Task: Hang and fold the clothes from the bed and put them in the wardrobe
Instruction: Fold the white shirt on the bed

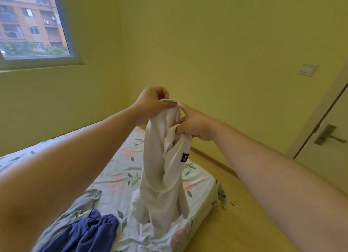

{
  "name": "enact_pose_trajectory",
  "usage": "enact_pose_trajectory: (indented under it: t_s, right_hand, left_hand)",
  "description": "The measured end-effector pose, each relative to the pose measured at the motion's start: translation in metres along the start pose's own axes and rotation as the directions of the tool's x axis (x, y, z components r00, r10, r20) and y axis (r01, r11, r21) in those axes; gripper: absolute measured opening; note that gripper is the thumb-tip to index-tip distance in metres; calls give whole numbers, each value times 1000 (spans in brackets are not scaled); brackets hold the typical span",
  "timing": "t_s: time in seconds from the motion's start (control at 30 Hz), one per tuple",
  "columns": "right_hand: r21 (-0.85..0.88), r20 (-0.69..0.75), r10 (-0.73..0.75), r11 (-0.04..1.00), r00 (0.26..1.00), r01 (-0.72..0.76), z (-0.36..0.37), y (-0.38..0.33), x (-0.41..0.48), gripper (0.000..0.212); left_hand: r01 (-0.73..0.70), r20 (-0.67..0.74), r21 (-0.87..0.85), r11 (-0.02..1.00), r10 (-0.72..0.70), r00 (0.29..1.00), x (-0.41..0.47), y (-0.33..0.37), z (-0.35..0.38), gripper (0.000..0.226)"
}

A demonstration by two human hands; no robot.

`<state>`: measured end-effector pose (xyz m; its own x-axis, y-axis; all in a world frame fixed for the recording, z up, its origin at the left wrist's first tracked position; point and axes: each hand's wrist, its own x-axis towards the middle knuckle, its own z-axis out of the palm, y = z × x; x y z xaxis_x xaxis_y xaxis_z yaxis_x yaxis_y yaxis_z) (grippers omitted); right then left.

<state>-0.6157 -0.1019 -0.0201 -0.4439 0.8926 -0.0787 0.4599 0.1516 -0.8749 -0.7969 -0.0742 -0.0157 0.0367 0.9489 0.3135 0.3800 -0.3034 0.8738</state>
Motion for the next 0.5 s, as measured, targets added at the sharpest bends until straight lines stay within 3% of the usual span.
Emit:
enact_pose_trajectory:
  t_s: [0.17,0.23,0.3,0.37,0.43,0.5]
  right_hand:
    - [112,-95,105,989,990,-94,8,3,9,33]
    - [228,-160,167,965,973,-128,12,9,14,24]
    - [353,-226,239,924,944,-149,16,13,18,19]
    - [432,-284,293,889,913,-151,20,17,23,16]
    - [468,-319,326,870,890,-151,24,18,28,15]
    - [484,-339,360,859,869,-167,28,17,32,16]
  left_hand:
    - [101,253,-61,993,-82,964,-9,20,-2,23]
    - [118,188,-71,990,-103,977,-15,18,-2,23]
    - [66,-35,61,996,-64,997,-23,11,1,22]
    - [36,-243,205,978,16,970,-36,0,6,17]
    - [86,-225,266,960,-25,974,-49,-13,10,35]
    - [225,-62,211,951,-216,974,-62,-23,18,52]
